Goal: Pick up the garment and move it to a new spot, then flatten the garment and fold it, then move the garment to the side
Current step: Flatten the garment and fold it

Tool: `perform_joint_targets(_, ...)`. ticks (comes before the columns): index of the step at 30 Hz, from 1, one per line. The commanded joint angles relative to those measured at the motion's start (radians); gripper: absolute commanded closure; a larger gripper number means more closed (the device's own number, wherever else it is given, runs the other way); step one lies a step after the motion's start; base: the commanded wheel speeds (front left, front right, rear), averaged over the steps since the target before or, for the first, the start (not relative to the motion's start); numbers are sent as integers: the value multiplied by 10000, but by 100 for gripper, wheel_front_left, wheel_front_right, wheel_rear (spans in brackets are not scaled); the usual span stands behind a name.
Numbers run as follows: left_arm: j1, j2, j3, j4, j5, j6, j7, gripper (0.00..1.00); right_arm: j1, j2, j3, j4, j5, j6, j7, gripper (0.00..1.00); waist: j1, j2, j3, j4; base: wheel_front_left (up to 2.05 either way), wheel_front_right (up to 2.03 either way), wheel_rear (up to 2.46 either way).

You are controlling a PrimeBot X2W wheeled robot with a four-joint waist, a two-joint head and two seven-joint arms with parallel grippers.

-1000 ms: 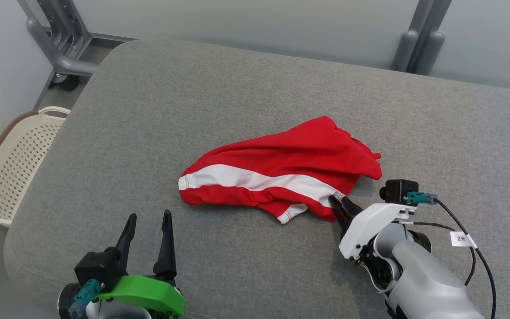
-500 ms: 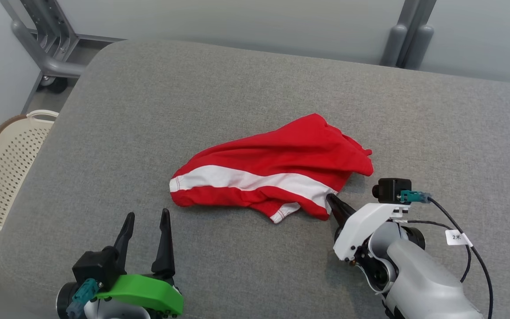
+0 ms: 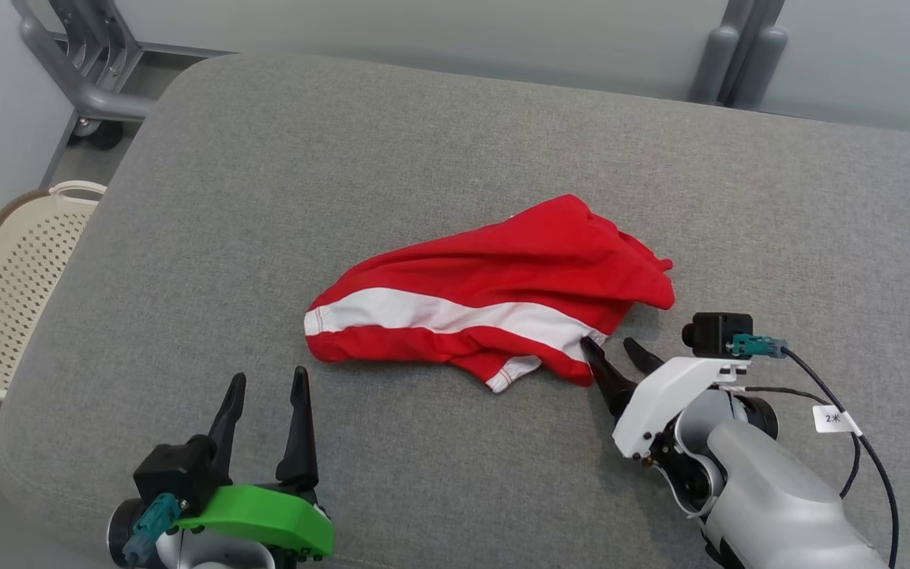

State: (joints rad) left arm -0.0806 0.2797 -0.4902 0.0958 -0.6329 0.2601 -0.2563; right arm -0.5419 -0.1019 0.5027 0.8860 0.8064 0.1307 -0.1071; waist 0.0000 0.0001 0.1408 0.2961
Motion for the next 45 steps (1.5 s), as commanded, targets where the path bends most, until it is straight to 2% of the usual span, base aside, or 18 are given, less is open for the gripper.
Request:
perform_joint_targets(1,-200,-15,8,-15,-17,-32,-33,0,-97,-45,46,103,88,-1,78,0,0,-1,74,36,0,0,0)
perform_joint_targets(7,-286,-115,-25,128,53,-120,-58,0,-107,17,474,-22,258,1,277,0,0,-1,179,157,0,0,0)
perform_joint_targets(8,-288,-123,-16,156,55,-111,-60,0,-84,41,550,-100,297,1,287,12,0,-1,172,168,0,0,0)
perform_joint_targets(9,-286,-130,-4,173,55,-106,-61,0,-62,44,622,-170,332,1,299,41,0,-1,160,175,0,0,0)
perform_joint_targets(10,-283,-134,3,190,57,-109,-61,0,-41,33,692,-231,377,1,300,54,0,-1,146,178,0,0,0)
perform_joint_targets(12,-279,-138,17,217,62,-123,-67,0,-4,18,840,-364,477,1,322,63,0,-1,119,176,0,0,0)
perform_joint_targets(14,-291,-125,27,235,57,-128,-71,0,-18,-23,962,-389,528,1,327,76,0,-1,92,165,0,0,0)
perform_joint_targets(15,-297,-117,33,240,59,-134,-72,0,-51,-39,1020,-369,520,1,282,84,0,-1,82,157,0,0,0)
perform_joint_targets(16,-302,-109,33,240,60,-142,-72,0,-103,-66,1064,-315,471,1,204,99,0,-1,73,149,0,0,0)
perform_joint_targets(29,-95,-34,34,180,43,-93,-84,0,8,-374,1108,-576,615,1,-679,100,0,-1,-149,-93,0,0,0)
perform_joint_targets(37,58,-57,-72,193,-116,-204,7,0,756,-981,753,-1768,505,1,-1056,100,0,-1,-530,-534,0,0,0)
perform_joint_targets(41,120,-59,-95,214,-219,-233,92,0,1266,-1318,263,-2554,231,1,-1076,100,0,-1,-748,-809,0,0,0)
perform_joint_targets(45,263,-159,-136,375,-518,-470,273,0,1870,-1482,-351,-3447,-91,1,-757,100,0,-1,-910,-1057,0,0,0)
